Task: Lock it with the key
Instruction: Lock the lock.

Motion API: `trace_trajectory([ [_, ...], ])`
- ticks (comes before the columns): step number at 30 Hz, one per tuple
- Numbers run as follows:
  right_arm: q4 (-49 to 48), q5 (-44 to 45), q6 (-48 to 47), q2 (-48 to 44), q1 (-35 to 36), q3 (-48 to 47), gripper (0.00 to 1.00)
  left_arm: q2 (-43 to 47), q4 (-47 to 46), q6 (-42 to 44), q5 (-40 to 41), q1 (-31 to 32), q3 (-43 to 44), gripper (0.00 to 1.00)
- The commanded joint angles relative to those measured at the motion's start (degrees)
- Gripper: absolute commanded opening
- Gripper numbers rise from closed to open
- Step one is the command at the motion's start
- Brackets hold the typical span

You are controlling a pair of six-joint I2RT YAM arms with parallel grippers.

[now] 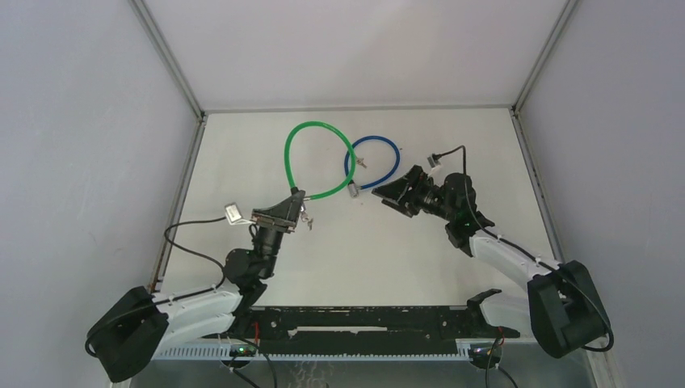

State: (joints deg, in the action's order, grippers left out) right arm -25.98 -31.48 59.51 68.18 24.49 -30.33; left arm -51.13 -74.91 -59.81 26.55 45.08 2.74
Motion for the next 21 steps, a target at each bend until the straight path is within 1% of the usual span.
trace_trajectory([
  [1,0.14,-2.16,5.95,-1.6,-4.72,-0.97,0.81,-4.84,-5.65,-2.28,-3.63,-0.34,6.5,0.0],
  [2,0.9,-2.92,6.01,-1.24,-6.17,-1.67,0.81,-6.32,-5.68,-2.47,-4.26,-0.3,7.54,0.0],
  [4,5.95,-2.92,3.55,-0.9,-8.77,-5.33,0.81,-8.87,-5.85,-2.4,-5.77,-0.33,10.02,0.0],
  [8,18.52,1.77,-2.84,-0.81,-11.51,-13.47,0.82,-12.8,-6.34,-2.02,-7.19,-0.34,13.64,0.0],
  [12,22.04,4.31,-6.41,0.69,-12.06,-19.94,0.82,-16.48,-6.55,-2.63,-8.23,-0.56,16.73,0.0],
  [15,25.38,6.8,-10.4,2.6,-12.23,-24.57,0.82,-19.91,-6.71,-5.14,-10.21,-1.01,18.9,0.0],
  [19,32.54,13.05,-17.88,5.83,-12.67,-29.34,0.84,-25.77,-7.28,-8.89,-15.37,-1.97,22.31,0.0],
  [21,35.17,12.46,-20.64,7.95,-14.51,-31.7,0.83,-28.91,-7.65,-9.88,-18.99,-2.15,24.65,0.0],
])
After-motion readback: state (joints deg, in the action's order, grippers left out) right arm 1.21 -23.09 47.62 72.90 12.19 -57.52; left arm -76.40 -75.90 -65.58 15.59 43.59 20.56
